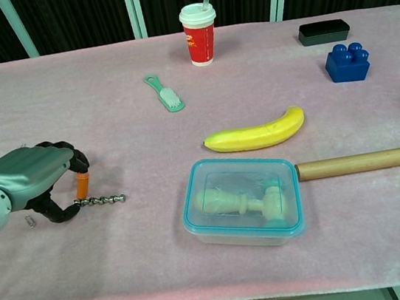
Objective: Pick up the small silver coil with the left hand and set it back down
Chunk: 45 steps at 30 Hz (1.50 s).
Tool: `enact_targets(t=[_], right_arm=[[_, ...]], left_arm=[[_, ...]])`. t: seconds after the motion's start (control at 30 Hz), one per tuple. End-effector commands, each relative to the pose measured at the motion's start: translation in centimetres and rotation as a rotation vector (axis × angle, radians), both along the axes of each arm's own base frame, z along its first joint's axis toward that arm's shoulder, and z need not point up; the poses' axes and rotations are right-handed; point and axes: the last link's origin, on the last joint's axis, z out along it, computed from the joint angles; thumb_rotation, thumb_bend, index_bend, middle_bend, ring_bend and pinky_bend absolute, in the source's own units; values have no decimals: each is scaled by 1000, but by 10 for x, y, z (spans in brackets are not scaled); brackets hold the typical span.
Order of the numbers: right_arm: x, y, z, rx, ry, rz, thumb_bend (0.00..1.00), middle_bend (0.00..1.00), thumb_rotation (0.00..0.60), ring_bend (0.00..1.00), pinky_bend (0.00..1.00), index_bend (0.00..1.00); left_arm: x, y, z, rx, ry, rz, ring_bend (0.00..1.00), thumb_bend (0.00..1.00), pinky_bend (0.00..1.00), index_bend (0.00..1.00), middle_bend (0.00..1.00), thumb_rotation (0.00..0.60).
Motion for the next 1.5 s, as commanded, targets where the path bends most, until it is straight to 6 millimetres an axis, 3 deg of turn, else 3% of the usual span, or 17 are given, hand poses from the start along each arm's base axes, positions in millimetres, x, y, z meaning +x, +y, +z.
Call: enact_targets(t=[0.03,0.4,0.73,1.13,1.5], right_arm=[[0,0,0,2,1,-1,108,0,600,160,233,0],[0,0,0,3,0,-6,108,0,600,160,233,0],[0,0,-1,5,-2,-7,108,0,600,161,233,0],[0,1,-1,6,-6,-15,108,0,600,161,233,0],[0,1,-2,10,-11,-21,109,0,600,162,233,0]], left_arm=[[0,0,-1,-1,2,0,0,374,0,550,187,600],[-1,0,0,0,11,8,0,384,0,575,205,600],[1,6,15,44,10,9,0,396,0,579,205,600],[33,32,50,115,155,-116,0,396,0,578,207,600],[58,39,77,85,268,-229,0,400,0,578,217,600]])
